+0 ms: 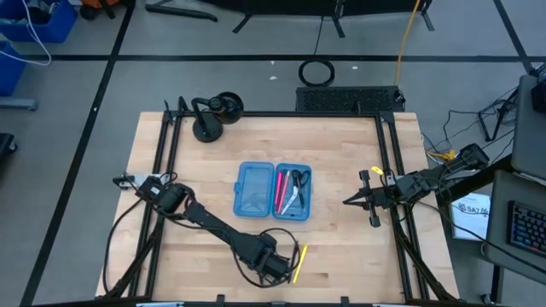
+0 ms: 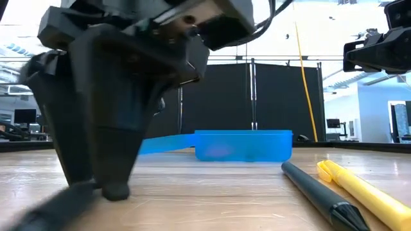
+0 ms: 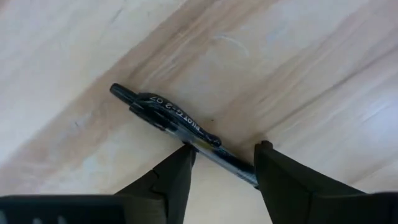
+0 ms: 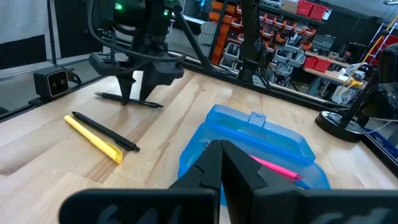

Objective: Pick & place school supplies into a supply box
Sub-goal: Put the left black pen into the blue supply box

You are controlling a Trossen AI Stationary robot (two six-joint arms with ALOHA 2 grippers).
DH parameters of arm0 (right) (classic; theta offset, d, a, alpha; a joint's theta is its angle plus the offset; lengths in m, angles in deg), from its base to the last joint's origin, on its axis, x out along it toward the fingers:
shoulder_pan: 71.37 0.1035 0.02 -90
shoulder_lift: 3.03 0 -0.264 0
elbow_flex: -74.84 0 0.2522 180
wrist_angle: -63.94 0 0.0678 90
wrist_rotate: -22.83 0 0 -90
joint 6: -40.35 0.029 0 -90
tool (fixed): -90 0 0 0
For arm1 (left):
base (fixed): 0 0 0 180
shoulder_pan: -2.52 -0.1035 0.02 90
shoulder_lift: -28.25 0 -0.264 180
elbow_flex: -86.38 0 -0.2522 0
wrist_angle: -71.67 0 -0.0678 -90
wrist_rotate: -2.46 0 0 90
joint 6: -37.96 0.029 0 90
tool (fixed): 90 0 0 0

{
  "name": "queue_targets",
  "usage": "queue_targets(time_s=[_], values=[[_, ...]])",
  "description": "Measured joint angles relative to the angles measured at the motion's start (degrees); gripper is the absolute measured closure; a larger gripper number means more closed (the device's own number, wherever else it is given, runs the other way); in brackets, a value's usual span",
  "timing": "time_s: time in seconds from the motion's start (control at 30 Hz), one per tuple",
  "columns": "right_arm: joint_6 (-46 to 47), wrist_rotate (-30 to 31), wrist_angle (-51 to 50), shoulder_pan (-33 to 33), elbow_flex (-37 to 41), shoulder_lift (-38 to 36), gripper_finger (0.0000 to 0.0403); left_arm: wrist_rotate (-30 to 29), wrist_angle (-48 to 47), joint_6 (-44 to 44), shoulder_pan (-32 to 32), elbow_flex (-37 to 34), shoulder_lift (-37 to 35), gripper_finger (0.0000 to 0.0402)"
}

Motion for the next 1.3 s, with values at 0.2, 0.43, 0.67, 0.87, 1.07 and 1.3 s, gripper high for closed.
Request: queue_targets(time_s=[0.2, 0.43, 0.67, 0.87, 1.07, 1.3], values=[[0.0, 0.0, 0.0, 0.0, 0.0, 0.0, 0.0403, -0.3, -3.5, 14.8, -0.4, 0.0, 0.0, 0.0274], [0.0, 0.0, -0.1, 0.0, 0.0, 0.0, 0.0403, -1.2, -3.9, 16.5, 0.5, 0.0, 0.0, 0.0332], [-0.6, -0.1, 0.7, 0.0, 0.7, 0.0, 0.0403, -5.2, -1.5, 12.5, 2.4, -0.2, 0.0, 0.0374], [-0.1, -0.1, 2.1, 0.0, 0.9, 0.0, 0.0403, -4.9, -1.5, 11.5, 2.3, 0.0, 0.0, 0.0374], [0.0, -0.1, 2.2, 0.0, 0.9, 0.0, 0.0403, -7.8, -7.5, 10.9, 2.8, 5.6, -0.2, 0.0374], [0.0, -0.1, 2.3, 0.0, 0.9, 0.4, 0.0403, -14.1, -23.5, 10.0, 1.9, 18.0, -0.3, 0.0375]])
